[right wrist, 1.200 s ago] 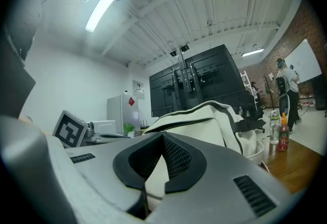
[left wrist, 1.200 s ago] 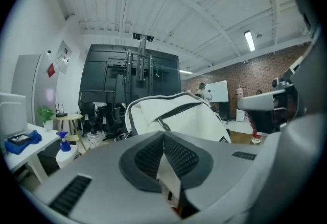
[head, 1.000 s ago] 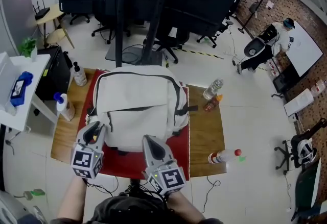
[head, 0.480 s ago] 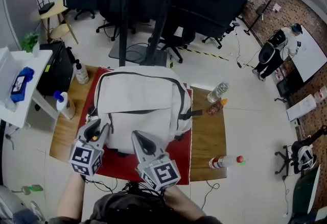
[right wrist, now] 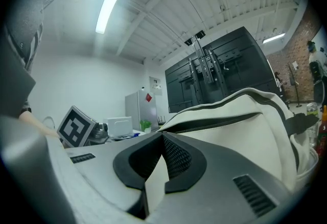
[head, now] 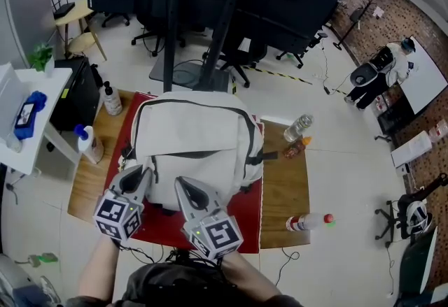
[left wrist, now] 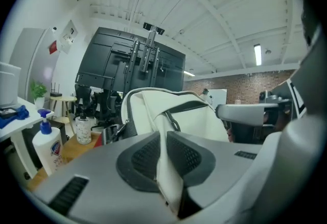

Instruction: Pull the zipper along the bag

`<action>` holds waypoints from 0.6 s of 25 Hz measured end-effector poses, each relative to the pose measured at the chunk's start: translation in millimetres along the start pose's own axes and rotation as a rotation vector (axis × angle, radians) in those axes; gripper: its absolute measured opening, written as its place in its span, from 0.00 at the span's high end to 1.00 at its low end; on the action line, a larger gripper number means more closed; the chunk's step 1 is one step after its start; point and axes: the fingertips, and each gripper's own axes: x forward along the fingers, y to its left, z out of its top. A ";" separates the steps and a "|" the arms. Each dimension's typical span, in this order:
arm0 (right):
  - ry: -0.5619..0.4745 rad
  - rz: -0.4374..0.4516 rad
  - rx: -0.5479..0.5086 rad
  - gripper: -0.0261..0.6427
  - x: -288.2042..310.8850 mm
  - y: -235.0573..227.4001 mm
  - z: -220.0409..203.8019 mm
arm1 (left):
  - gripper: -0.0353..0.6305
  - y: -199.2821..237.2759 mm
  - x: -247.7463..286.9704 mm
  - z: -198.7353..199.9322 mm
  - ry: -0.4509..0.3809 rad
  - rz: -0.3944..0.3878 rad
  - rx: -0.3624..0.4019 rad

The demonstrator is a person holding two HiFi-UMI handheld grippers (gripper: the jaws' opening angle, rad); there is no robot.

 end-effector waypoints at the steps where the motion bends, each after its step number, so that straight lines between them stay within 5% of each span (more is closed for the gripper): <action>1: -0.001 0.003 -0.002 0.94 1.5 1.8 -0.2 | 0.85 -2.0 0.3 0.2 -0.002 -0.012 -0.003; 9: 0.021 0.010 -0.030 0.94 14.0 14.9 -2.7 | 0.88 -5.4 -9.0 8.1 -0.031 -0.042 0.003; 15: 0.078 0.035 0.072 0.94 31.9 19.7 -4.2 | 0.88 -8.1 -17.9 12.2 -0.051 -0.062 0.017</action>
